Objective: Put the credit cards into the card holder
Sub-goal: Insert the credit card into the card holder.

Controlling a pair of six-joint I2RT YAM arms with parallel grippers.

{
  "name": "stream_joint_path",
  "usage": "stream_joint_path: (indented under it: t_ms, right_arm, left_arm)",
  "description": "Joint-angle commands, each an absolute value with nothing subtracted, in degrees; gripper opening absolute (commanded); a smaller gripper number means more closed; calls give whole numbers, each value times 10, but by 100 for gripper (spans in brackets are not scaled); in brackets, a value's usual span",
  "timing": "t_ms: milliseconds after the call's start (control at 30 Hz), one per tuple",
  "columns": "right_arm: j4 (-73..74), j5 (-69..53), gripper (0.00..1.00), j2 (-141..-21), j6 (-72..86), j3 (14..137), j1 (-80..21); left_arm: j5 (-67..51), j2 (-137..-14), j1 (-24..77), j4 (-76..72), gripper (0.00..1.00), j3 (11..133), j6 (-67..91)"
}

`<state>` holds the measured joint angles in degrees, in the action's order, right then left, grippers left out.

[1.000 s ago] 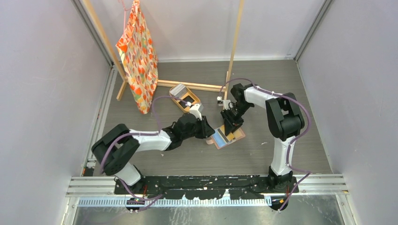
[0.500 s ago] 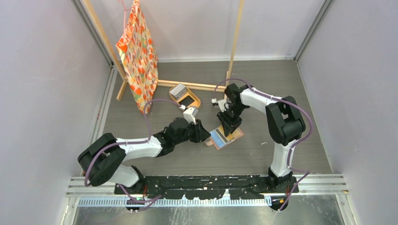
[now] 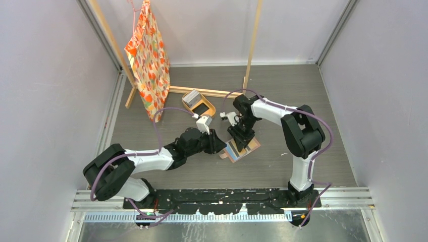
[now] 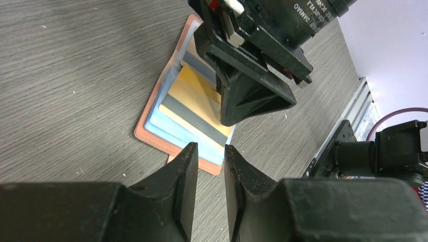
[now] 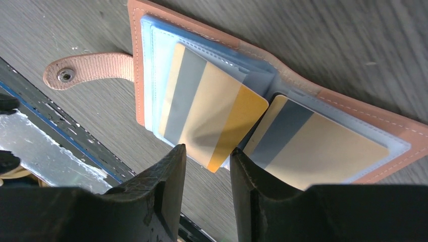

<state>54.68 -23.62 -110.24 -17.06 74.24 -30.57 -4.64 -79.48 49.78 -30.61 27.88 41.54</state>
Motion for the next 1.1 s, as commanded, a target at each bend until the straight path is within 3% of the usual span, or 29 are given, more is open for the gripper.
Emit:
stream_joint_path:
  t_ms: [0, 267, 533, 733, 1067]
  right_arm:
    - [541, -253, 43, -1083, -174, 745, -321]
    - [537, -270, 45, -1093, -176, 750, -321]
    - [444, -289, 46, -1085, -122, 725, -312]
    - [472, -419, 47, -1118, -131, 740, -282]
    - [415, -386, 43, -1048, -120, 717, -271]
  left_arm:
    - [-50, -789, 500, -349, 28, 272, 412]
    - [-58, -785, 500, -357, 28, 269, 410]
    - [-59, -785, 500, -367, 28, 259, 415]
    - [-59, -796, 500, -374, 28, 254, 429]
    - [-9, -829, 500, -326, 28, 266, 491]
